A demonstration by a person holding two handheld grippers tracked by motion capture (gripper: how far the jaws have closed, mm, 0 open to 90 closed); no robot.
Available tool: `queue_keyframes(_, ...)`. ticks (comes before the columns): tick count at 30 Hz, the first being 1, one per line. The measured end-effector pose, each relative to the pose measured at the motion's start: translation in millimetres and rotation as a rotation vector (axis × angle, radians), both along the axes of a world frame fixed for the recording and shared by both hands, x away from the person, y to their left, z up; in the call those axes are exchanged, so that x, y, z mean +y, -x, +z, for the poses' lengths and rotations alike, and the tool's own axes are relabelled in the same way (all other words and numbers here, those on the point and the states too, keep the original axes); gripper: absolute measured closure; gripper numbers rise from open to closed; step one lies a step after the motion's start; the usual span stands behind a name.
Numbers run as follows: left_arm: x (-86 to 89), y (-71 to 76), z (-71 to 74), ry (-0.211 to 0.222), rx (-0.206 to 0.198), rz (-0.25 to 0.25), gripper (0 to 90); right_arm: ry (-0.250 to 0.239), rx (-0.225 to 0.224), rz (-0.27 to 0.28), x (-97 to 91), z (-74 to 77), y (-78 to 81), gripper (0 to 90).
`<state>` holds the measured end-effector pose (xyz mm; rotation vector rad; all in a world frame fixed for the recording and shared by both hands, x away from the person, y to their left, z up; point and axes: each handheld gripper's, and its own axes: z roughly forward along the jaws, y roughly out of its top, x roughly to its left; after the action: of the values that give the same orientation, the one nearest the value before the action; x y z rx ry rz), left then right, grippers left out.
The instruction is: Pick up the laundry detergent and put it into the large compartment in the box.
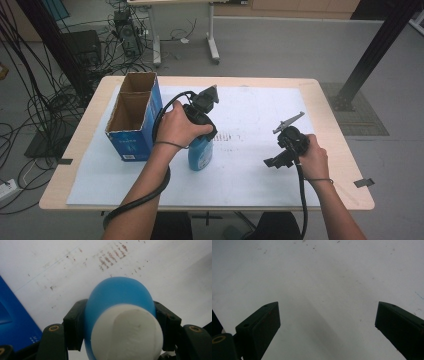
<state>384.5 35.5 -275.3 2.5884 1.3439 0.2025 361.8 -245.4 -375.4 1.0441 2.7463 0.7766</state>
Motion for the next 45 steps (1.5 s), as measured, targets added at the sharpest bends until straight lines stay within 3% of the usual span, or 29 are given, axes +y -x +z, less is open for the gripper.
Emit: queue_keyframes(45, -0.8, -0.2, 0.2, -0.006, 0.003, -0.001, 37.4, -0.007, -0.003, -0.017, -5.0, 0.6, -1.4, 5.6)
